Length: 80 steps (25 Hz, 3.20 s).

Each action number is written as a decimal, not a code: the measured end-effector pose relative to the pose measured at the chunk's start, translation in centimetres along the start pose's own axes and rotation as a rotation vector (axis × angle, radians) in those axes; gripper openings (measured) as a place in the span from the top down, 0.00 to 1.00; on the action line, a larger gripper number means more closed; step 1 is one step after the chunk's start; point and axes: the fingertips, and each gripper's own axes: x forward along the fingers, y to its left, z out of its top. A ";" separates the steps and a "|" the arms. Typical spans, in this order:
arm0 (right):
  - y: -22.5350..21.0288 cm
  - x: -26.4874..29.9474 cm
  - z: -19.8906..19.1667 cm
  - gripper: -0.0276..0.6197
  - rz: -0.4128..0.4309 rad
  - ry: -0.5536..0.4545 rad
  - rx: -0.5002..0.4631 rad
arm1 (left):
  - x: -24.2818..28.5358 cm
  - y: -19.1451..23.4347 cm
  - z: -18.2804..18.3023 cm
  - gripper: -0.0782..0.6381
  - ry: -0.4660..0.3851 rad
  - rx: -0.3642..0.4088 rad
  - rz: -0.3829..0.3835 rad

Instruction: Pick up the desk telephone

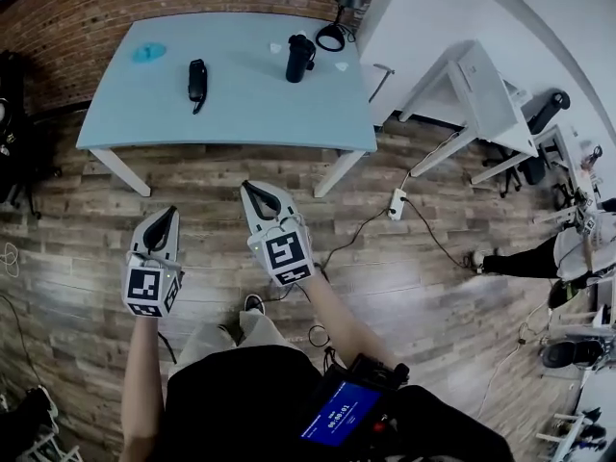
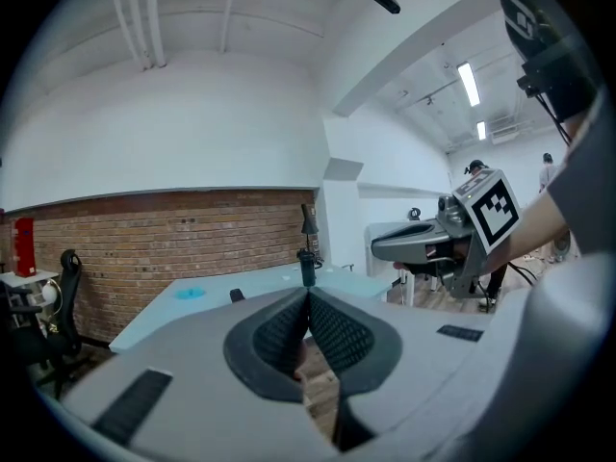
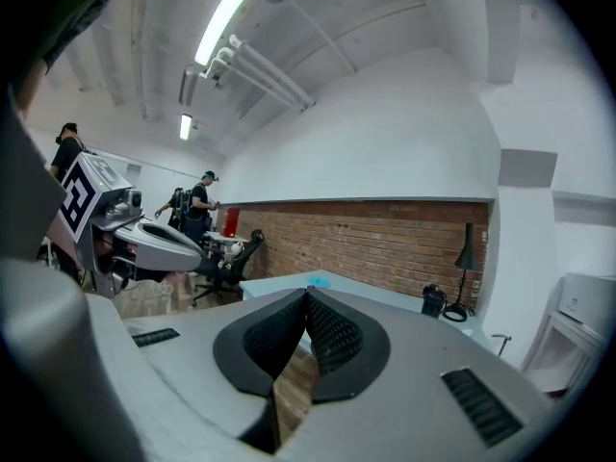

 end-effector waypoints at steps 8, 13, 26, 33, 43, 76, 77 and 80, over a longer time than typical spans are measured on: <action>-0.9 3.3 0.6 0.94 -0.035 0.017 -0.075 | 2.7 4.1 -1.0 0.87 0.011 -0.057 0.003; -1.5 5.3 1.7 0.94 -0.090 0.040 -0.139 | 5.0 6.6 0.0 0.87 -0.032 -0.074 -0.041; 0.9 12.6 5.3 0.94 -0.139 0.085 -0.213 | 7.2 14.1 1.5 0.87 -0.078 -0.125 -0.138; 2.6 15.6 3.9 0.94 -0.107 0.120 -0.202 | 8.0 16.4 -1.1 0.87 -0.040 -0.189 -0.142; -3.6 21.4 0.8 0.94 -0.085 0.082 -0.079 | 14.0 18.8 -2.9 0.87 0.072 -0.161 -0.099; -16.4 33.8 -2.6 0.93 -0.200 0.108 0.158 | 23.8 28.6 -10.0 0.87 0.286 -0.279 -0.053; -16.3 34.6 -2.2 0.93 -0.214 0.112 0.157 | 23.7 29.9 -10.3 0.87 0.287 -0.280 -0.053; -16.0 36.6 -1.6 0.93 -0.251 0.140 0.143 | 23.0 33.8 -11.1 0.87 0.291 -0.288 -0.052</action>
